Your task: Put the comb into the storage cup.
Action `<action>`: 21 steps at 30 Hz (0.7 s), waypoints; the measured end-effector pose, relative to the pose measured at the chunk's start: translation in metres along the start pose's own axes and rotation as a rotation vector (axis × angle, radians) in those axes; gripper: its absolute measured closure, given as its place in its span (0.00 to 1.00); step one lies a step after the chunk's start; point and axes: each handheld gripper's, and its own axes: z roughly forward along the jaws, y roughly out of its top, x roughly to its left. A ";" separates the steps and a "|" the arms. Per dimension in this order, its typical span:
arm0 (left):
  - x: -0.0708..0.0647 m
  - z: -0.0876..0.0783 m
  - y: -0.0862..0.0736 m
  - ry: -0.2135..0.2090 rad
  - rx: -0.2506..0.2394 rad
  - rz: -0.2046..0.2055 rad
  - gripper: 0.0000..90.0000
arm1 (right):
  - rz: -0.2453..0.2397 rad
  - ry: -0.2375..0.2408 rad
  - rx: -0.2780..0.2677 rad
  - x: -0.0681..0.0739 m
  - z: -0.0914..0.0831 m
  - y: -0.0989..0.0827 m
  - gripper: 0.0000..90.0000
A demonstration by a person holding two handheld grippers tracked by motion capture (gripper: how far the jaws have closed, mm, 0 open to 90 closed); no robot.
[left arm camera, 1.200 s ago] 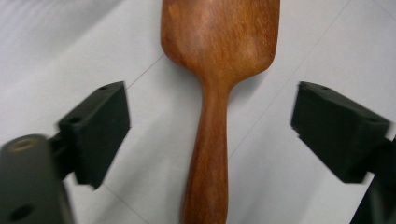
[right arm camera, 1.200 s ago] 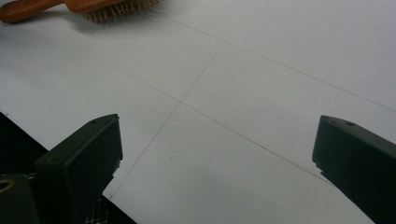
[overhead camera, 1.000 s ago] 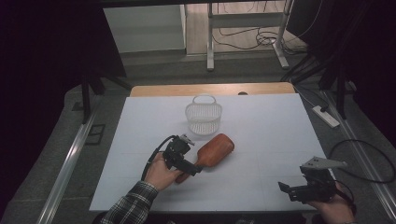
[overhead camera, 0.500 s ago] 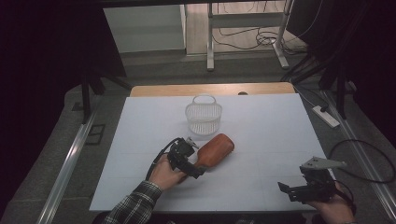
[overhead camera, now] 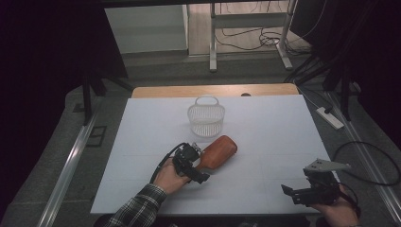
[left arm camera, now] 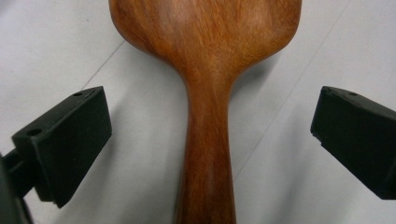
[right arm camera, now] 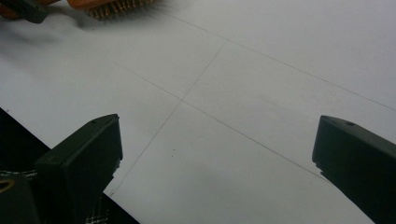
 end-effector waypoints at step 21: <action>-0.006 -0.003 0.001 0.078 0.023 0.010 0.43 | -0.003 0.001 -0.001 0.000 0.000 0.000 0.02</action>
